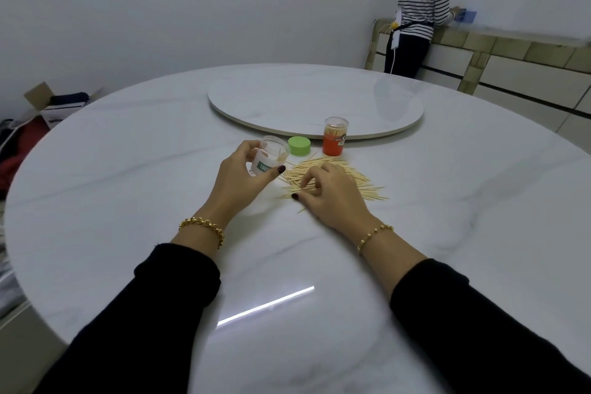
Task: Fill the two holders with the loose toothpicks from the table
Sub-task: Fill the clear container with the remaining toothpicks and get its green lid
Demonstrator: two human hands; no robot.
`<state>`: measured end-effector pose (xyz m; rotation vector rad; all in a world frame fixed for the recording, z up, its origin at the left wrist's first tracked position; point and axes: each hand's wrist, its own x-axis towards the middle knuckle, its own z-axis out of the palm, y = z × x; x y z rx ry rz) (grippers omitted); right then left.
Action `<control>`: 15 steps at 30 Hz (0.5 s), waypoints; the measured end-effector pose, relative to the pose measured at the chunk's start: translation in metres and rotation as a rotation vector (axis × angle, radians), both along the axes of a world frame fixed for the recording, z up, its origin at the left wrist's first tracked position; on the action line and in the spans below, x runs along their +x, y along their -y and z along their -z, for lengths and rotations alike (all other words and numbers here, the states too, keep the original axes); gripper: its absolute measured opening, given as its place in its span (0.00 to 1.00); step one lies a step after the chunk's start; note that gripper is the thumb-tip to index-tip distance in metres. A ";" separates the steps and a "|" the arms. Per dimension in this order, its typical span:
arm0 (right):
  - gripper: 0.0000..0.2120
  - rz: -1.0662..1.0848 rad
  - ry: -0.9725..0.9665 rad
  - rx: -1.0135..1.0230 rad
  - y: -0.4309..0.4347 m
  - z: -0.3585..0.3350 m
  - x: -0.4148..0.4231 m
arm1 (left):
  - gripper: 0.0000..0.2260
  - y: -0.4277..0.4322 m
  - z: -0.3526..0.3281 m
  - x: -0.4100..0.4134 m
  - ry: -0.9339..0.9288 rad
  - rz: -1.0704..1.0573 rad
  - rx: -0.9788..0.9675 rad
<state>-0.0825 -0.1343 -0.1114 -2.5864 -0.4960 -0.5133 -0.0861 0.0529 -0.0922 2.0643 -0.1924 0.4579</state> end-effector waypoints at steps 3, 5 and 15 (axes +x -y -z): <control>0.06 -0.026 -0.008 0.096 0.018 -0.004 0.004 | 0.23 0.004 0.000 -0.001 0.006 0.017 0.024; 0.04 -0.054 -0.015 0.159 0.029 -0.006 0.005 | 0.23 0.006 0.000 -0.001 0.009 0.025 0.030; 0.34 -0.169 -0.214 0.050 0.055 -0.010 -0.011 | 0.22 0.010 0.001 -0.003 -0.004 0.049 0.031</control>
